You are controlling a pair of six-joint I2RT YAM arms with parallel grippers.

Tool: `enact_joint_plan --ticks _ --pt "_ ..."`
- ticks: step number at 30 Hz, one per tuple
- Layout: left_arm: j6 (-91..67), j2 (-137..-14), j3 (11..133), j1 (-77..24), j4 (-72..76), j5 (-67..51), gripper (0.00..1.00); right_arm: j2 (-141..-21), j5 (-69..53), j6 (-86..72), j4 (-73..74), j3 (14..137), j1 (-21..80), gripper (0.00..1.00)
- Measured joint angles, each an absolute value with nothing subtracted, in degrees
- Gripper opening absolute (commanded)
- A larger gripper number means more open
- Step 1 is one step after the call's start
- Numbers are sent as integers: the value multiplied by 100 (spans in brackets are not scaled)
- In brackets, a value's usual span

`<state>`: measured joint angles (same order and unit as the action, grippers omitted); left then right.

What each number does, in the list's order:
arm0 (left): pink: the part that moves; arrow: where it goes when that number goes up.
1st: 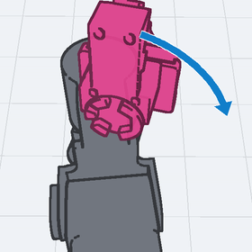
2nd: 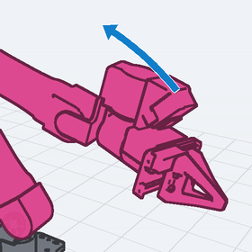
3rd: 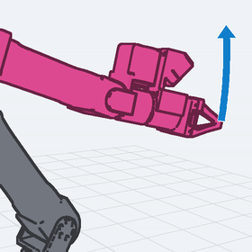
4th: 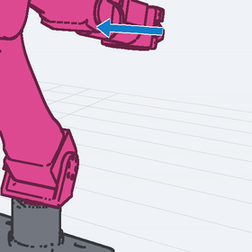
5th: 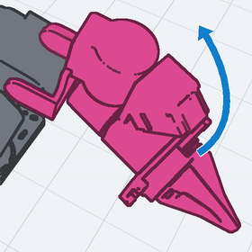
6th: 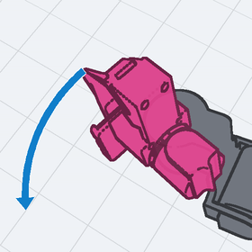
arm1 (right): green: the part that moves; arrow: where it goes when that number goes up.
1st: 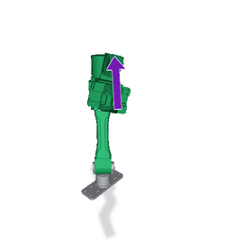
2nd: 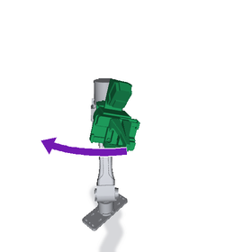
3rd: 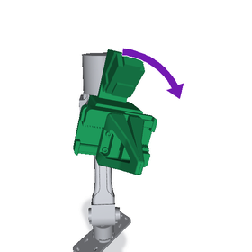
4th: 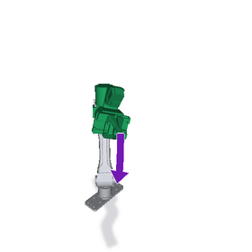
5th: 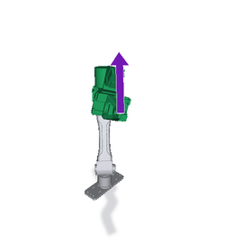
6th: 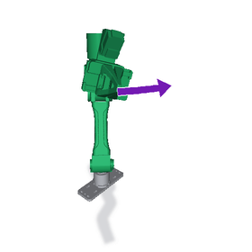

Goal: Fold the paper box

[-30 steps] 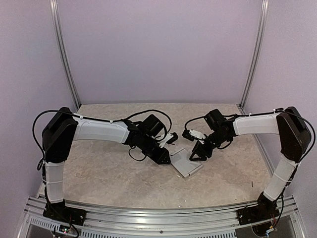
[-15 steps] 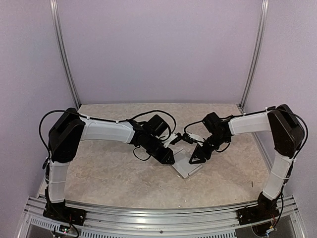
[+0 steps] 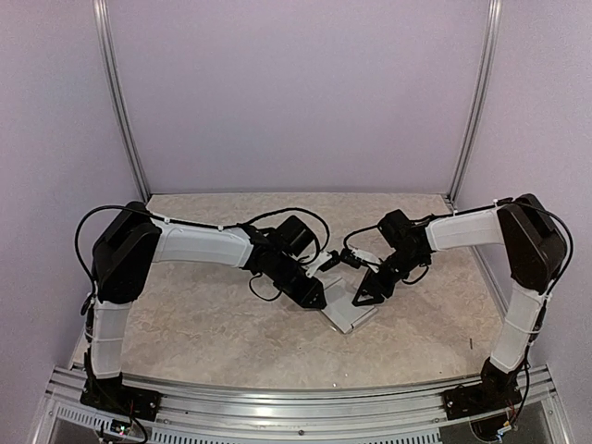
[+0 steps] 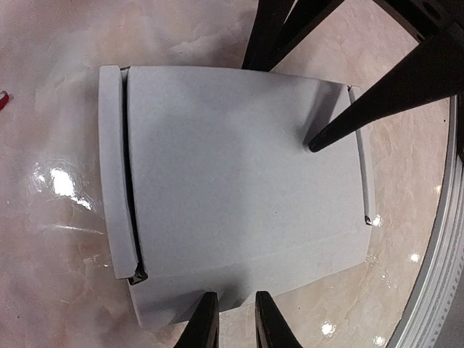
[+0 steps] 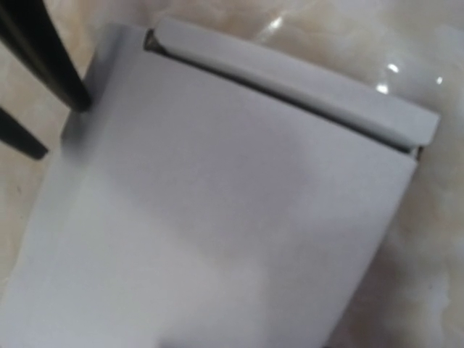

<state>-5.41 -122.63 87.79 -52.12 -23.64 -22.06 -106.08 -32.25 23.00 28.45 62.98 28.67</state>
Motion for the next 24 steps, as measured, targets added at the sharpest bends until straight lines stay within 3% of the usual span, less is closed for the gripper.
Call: enact_joint_plan --ticks 24 --pt "-462 -12451 8973 -5168 -2536 -2486 17 -10772 -3454 2303 2930 6390 2821 46"
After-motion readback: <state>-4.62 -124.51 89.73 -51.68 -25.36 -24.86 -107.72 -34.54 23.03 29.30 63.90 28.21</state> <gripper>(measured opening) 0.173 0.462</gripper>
